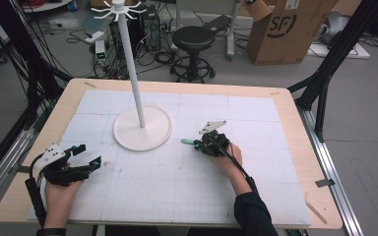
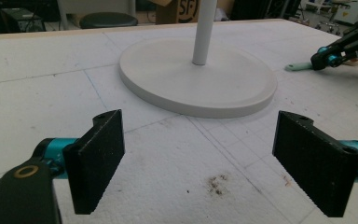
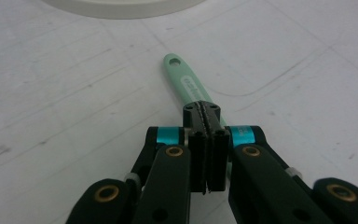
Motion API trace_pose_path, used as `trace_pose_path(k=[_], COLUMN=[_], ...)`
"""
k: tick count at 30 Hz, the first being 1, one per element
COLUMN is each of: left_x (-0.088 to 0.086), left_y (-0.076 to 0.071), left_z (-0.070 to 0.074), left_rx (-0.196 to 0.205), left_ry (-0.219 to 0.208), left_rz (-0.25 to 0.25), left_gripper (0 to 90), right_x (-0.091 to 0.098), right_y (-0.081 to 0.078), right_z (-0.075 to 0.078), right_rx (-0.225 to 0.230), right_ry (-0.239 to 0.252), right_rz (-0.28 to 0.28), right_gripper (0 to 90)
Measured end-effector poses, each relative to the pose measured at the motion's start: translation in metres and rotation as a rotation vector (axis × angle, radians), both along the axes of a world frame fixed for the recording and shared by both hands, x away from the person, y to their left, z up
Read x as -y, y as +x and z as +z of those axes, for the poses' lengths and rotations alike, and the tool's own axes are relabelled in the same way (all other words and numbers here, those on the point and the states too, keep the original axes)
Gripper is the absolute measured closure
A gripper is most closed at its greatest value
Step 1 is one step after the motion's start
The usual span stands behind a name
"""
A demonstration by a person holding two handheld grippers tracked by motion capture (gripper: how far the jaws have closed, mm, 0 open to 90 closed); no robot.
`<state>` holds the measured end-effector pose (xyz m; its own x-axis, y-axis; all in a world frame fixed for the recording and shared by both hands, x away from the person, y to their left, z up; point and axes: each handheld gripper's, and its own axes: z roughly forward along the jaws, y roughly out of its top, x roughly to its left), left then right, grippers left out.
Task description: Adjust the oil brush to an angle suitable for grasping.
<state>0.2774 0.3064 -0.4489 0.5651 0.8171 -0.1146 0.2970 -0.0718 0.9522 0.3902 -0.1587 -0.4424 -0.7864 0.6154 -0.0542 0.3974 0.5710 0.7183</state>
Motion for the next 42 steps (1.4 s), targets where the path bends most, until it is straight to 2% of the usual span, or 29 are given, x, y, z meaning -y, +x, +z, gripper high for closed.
trace_pose_path(k=[4, 9, 10, 17, 18, 19, 20, 21, 24, 25, 26, 29, 30, 31, 33, 34, 36, 39, 42], left_x=[0.000, 0.001, 0.001, 0.001, 0.001, 0.001, 0.001, 0.001, 0.001, 0.001, 0.001, 0.001, 0.001, 0.001, 0.001, 0.001, 0.001, 0.001, 0.001], left_y=[0.000, 0.000, 0.000, -0.001, -0.001, -0.001, -0.001, -0.001, -0.001, -0.001, -0.001, -0.001, -0.001, -0.001, -0.001, -0.001, -0.001, -0.001, -0.001], left_z=[0.000, 0.000, 0.000, 0.000, 0.000, 0.000, 0.000, 0.000, 0.000, 0.000, 0.000, 0.000, 0.000, 0.000, 0.000, 0.000, 0.000, 0.000, 0.000], left_rx=[0.001, 0.003, 0.005, 0.005, 0.007, 0.008, 0.008, 0.008, 0.008, 0.008, 0.008, 0.007, 0.007, 0.007, 0.007, 0.007, 0.006, 0.006, 0.006], left_ry=[0.000, 0.005, 0.005, 0.010, 0.011, 0.015, 0.015, 0.016, 0.014, 0.014, 0.014, 0.008, 0.009, 0.009, 0.009, 0.010, 0.007, 0.009, 0.008], left_rz=[-0.001, -0.001, -0.001, -0.005, -0.006, -0.007, -0.007, -0.007, -0.009, -0.009, -0.009, -0.007, -0.008, -0.008, -0.006, -0.007, -0.005, -0.007, -0.005], left_gripper=[17.3, 17.3, 17.2, 17.1, 17.1, 17.1, 17.0, 17.0, 17.0, 17.1, 17.0, 17.0, 17.0, 17.0, 17.0, 17.0, 17.0, 16.9, 16.9], right_x=[0.007, 0.006, 0.006, 0.011, 0.017, 0.020, 0.020, 0.024, 0.036, 0.047, 0.047, 0.063, 0.071, 0.083, 0.089, 0.100, 0.110, 0.124, 0.132], right_y=[0.010, 0.015, 0.018, 0.021, 0.020, 0.019, 0.019, 0.018, 0.012, 0.006, 0.006, -0.004, -0.009, -0.018, -0.022, -0.030, -0.038, -0.049, -0.057], right_z=[-0.003, -0.002, -0.001, 0.000, 0.005, 0.008, 0.008, 0.012, 0.024, 0.033, 0.033, 0.041, 0.044, 0.046, 0.046, 0.046, 0.044, 0.038, 0.035], right_rx=[-0.018, -0.007, -0.005, -0.013, -0.020, -0.017, -0.017, -0.015, -0.006, 0.005, 0.005, 0.016, 0.027, 0.044, 0.052, 0.066, 0.087, 0.100, 0.120], right_ry=[0.044, 0.028, 0.020, 0.047, 0.091, 0.113, 0.113, 0.136, 0.176, 0.197, 0.197, 0.216, 0.220, 0.233, 0.242, 0.236, 0.242, 0.286, 0.299], right_rz=[-0.065, -0.118, -0.145, -0.166, -0.164, -0.163, -0.163, -0.157, -0.145, -0.131, -0.131, -0.117, -0.117, -0.106, -0.109, -0.106, -0.117, -0.135, -0.143], right_gripper=[90.0, 90.0, 90.0, 89.5, 86.0, 83.7, 83.7, 82.1, 76.7, 72.5, 72.5, 65.1, 63.7, 58.4, 55.8, 52.1, 48.5, 44.4, 40.2])
